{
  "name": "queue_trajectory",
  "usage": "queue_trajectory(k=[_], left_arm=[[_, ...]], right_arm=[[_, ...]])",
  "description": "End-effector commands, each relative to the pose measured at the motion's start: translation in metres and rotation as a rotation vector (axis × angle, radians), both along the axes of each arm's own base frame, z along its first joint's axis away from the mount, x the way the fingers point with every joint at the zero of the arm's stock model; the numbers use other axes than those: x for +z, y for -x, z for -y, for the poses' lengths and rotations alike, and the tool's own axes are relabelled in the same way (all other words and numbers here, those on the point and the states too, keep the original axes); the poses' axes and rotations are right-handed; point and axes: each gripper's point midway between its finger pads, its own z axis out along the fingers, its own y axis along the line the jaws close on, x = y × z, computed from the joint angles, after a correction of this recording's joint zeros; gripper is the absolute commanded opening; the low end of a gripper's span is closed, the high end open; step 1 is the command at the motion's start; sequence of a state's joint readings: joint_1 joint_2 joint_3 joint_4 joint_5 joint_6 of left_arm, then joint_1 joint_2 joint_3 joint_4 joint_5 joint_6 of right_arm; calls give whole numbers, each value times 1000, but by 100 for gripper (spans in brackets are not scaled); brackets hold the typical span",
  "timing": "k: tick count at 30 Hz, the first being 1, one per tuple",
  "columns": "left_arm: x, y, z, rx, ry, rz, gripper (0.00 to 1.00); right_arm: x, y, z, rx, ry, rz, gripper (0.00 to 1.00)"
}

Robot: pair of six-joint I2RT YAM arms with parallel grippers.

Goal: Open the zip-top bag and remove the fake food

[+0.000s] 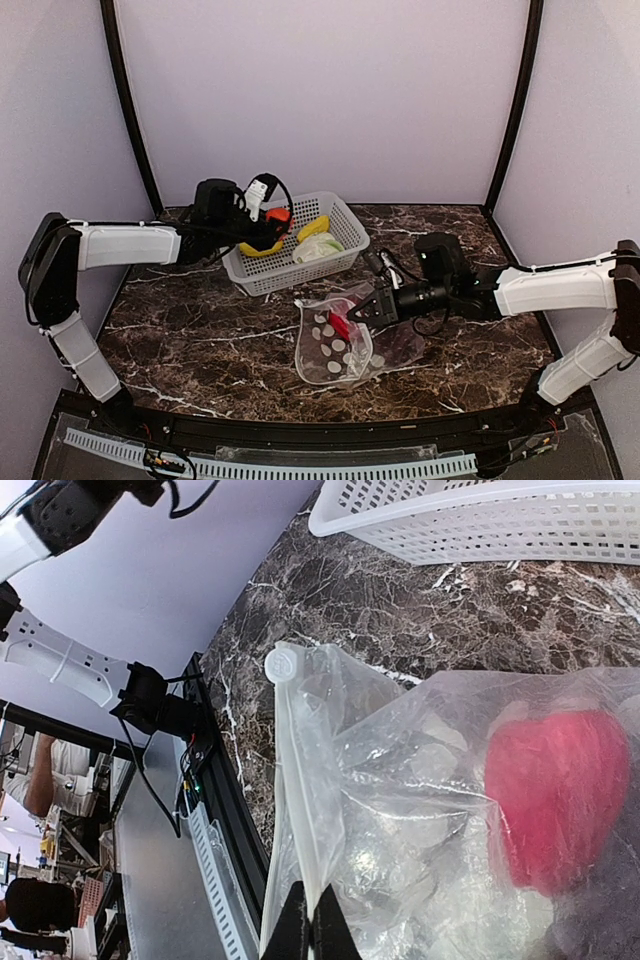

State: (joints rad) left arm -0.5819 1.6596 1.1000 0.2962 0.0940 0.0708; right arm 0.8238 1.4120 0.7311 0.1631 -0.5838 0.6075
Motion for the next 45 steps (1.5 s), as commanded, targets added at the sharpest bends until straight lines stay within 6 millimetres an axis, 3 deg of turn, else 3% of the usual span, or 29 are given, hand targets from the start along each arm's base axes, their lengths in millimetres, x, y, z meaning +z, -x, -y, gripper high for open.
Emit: queue_trajectory(k=[1, 2, 3, 4, 5, 6, 7, 8, 9, 10, 15, 20, 27, 29, 31, 32, 33, 34, 35, 36, 37, 38, 39, 40, 41, 42, 43, 44, 45], left_arm=[[-20, -29, -7, 55, 10, -89, 47], [-15, -37, -5, 58, 3, -74, 48], [-28, -45, -4, 63, -18, -93, 48], [-24, -52, -1, 60, -24, -80, 49], [-39, -59, 0, 63, -40, -104, 49], [-33, -67, 3, 59, -31, -91, 50], [-48, -73, 4, 61, -45, -115, 50], [-42, -80, 7, 60, -41, -97, 51], [-55, -84, 8, 57, -60, -117, 51], [-48, -91, 11, 59, -54, -102, 53], [-64, -113, 13, 88, -86, -125, 59], [-77, -125, 0, 123, -101, -164, 61], [-60, -119, 4, 55, -96, -159, 76], [-46, -114, 4, 44, -73, -138, 78], [-13, -104, 4, 21, -29, -79, 79], [-13, -97, 5, 1, -14, -66, 79], [11, -89, 4, -10, 11, -22, 79], [8, -80, 4, -26, 15, -10, 79], [30, -69, 4, -39, 34, 34, 79], [25, -59, 2, -48, 26, 46, 79], [44, -46, 5, -65, 39, 87, 79], [36, -36, 3, -74, 22, 95, 79], [52, -22, 6, -88, 32, 134, 79], [44, -13, 4, -89, 14, 148, 79], [58, 4, 10, -114, 25, 186, 79], [47, 16, 11, -128, 12, 199, 79], [59, 35, 19, -164, 25, 236, 78], [48, 47, 21, -190, -5, 247, 78], [57, 66, 30, -230, 1, 284, 78]], right_arm=[[9, -1, 2, -8, -36, 23, 0], [9, -1, 1, -6, -38, 22, 0], [9, -1, 2, -6, -39, 22, 0], [9, -1, 2, -7, -38, 22, 0], [9, -1, 2, -7, -39, 22, 0], [8, -1, 2, -7, -37, 19, 0], [8, -1, 2, -9, -38, 19, 0], [8, -1, 2, -10, -38, 20, 0], [8, -1, 3, -10, -38, 20, 0], [8, -1, 3, -12, -38, 18, 0], [8, -2, 2, -13, -37, 19, 0], [9, -3, 1, -10, -39, 20, 0], [9, -4, -3, 0, -39, 19, 0], [10, -5, -4, 2, -36, 21, 0], [11, -5, -5, 4, -36, 25, 0], [12, -6, -5, 5, -36, 25, 0], [12, -6, -5, 7, -36, 26, 0], [13, -7, -6, 9, -37, 28, 0], [14, -7, -7, 13, -38, 29, 0], [15, -7, -7, 13, -40, 29, 0], [16, -8, -8, 16, -42, 32, 0], [16, -8, -9, 19, -43, 33, 0], [17, -8, -10, 21, -44, 32, 0], [17, -8, -11, 25, -47, 34, 0], [18, -9, -11, 26, -48, 35, 0], [18, -9, -12, 28, -48, 35, 0], [19, -9, -13, 30, -50, 35, 0], [19, -9, -13, 31, -51, 35, 0], [20, -9, -13, 32, -53, 38, 0]])
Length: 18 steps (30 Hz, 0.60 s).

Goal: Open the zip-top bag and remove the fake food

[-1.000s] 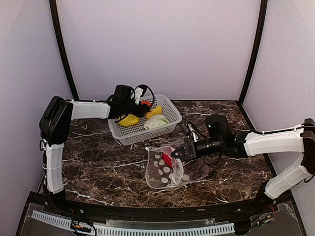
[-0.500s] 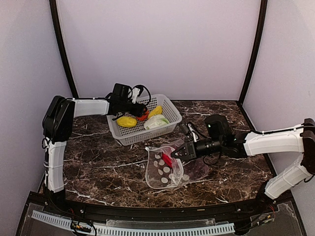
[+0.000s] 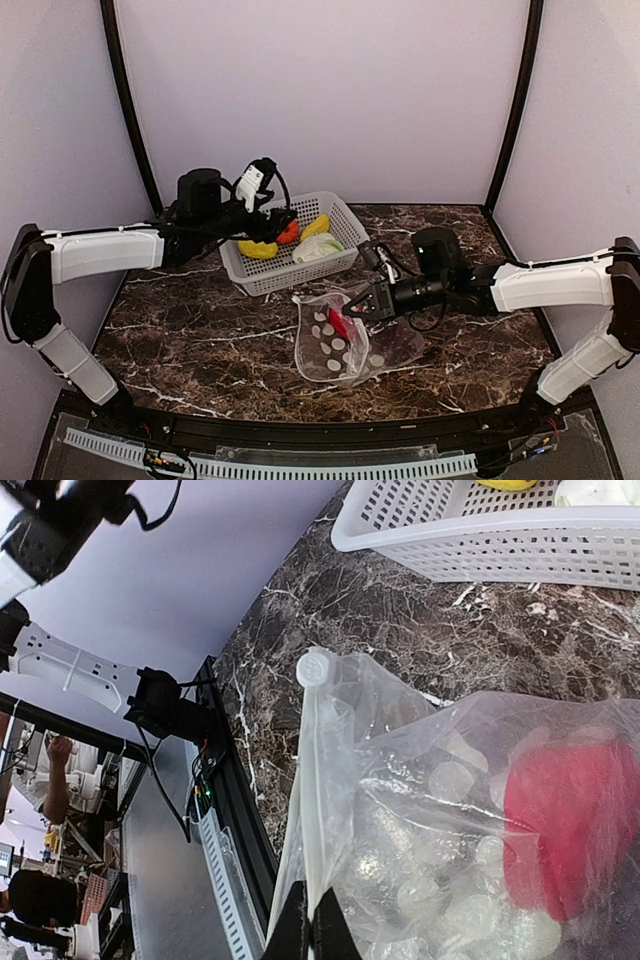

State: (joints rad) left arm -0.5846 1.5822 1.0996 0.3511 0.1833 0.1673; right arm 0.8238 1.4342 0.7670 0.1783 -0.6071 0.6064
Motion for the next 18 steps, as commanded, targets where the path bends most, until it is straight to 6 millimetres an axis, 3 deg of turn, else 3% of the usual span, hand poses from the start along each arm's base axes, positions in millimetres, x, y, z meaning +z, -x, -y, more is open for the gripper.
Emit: queue_trajectory(k=[1, 2, 4, 5, 11, 15, 18], left_arm=[[-9, 63, 22, -135, -64, 132, 77], [-7, 80, 30, -176, -71, 151, 77], [-32, 107, 34, -236, -134, 153, 76], [-33, 119, 37, -267, -146, 175, 76], [-71, 177, 47, -424, -209, 162, 73], [-95, 203, 59, -478, -257, 146, 70], [-99, 210, 69, -482, -237, 110, 65]], right_arm=[[10, -6, -5, 11, -25, 27, 0], [11, -5, -5, 13, -26, 26, 0], [12, -6, -5, 15, -28, 29, 0], [13, -6, -6, 15, -31, 31, 0], [18, -6, -7, 18, -39, 38, 0], [19, -8, -9, 22, -40, 39, 0], [21, -10, -12, 25, -46, 40, 0]])
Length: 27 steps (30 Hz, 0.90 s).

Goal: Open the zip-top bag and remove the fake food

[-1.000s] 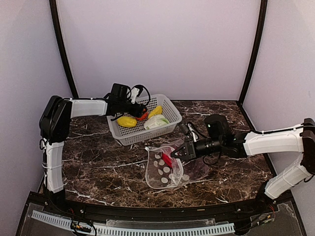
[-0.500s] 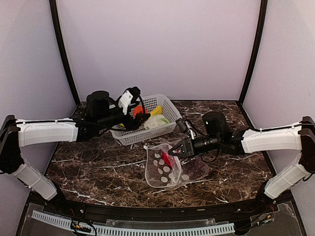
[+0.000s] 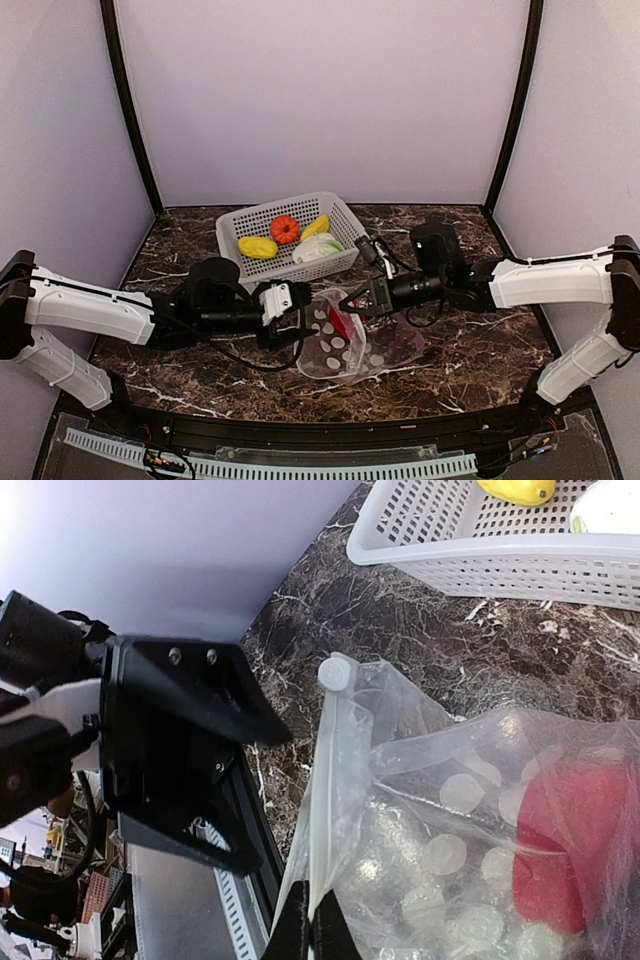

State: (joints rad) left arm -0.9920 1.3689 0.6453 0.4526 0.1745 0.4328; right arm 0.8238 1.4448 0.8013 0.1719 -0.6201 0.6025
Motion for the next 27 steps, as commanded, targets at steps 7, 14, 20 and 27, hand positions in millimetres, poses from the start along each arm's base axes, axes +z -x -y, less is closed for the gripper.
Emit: queue_trajectory(k=[7, 14, 20, 27], left_arm=[[-21, 1, 28, 67, 57, -188, 52], [-45, -19, 31, 178, 53, -217, 50], [-56, -30, 39, 207, 34, -211, 52], [-64, -37, 39, 251, 30, -219, 57]], right_arm=[[19, -11, -11, 12, -38, 48, 0], [21, -10, -6, 4, -33, 47, 13], [26, -20, 12, -53, -14, 61, 52], [16, -51, 54, -197, 75, 81, 69]])
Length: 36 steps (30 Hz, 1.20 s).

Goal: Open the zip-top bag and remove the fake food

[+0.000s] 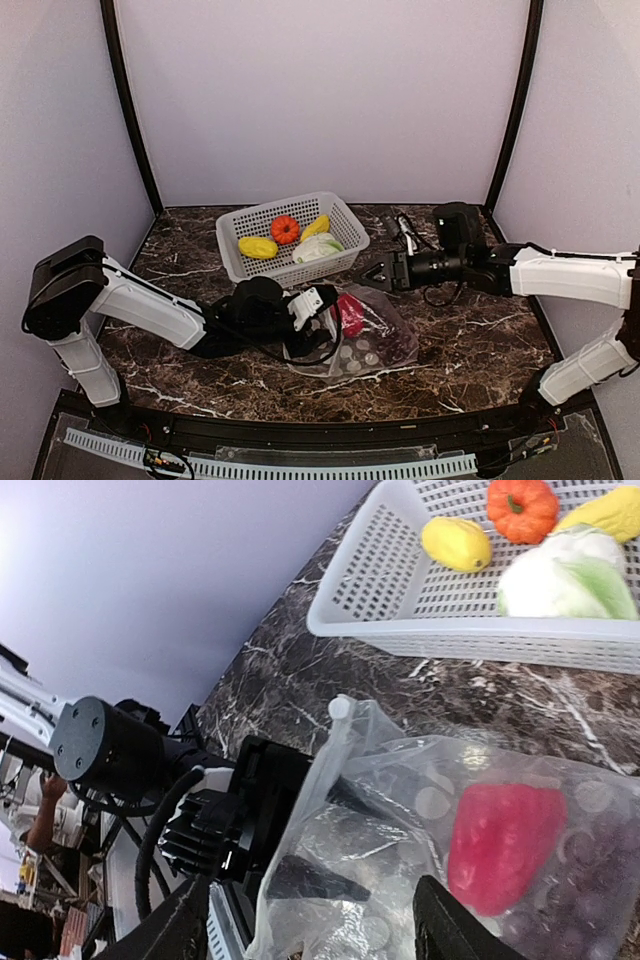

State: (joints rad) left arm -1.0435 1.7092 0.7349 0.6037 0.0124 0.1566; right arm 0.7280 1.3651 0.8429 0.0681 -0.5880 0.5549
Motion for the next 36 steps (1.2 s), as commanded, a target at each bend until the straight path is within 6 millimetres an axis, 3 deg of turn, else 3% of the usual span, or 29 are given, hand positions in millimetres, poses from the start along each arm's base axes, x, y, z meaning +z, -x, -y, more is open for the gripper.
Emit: queue_trajectory(k=[1, 9, 20, 25, 31, 36], left_arm=[[6, -9, 2, 52, 31, 6, 59], [-7, -11, -2, 83, 33, -11, 66], [-16, -19, -4, 139, 36, -34, 74], [-16, -24, -4, 156, 58, -49, 76], [-18, -26, 0, 155, 79, -70, 78], [-23, -28, 4, 152, 75, -77, 79]], right_arm=[[-18, -23, 33, -116, 99, -7, 70], [-55, -48, 66, -221, 227, -68, 71], [-96, -78, 73, -243, 267, -125, 71], [-109, -84, 69, -219, 251, -145, 63], [-112, -82, 56, -165, 188, -170, 43], [-123, -82, 53, -157, 185, -197, 42]])
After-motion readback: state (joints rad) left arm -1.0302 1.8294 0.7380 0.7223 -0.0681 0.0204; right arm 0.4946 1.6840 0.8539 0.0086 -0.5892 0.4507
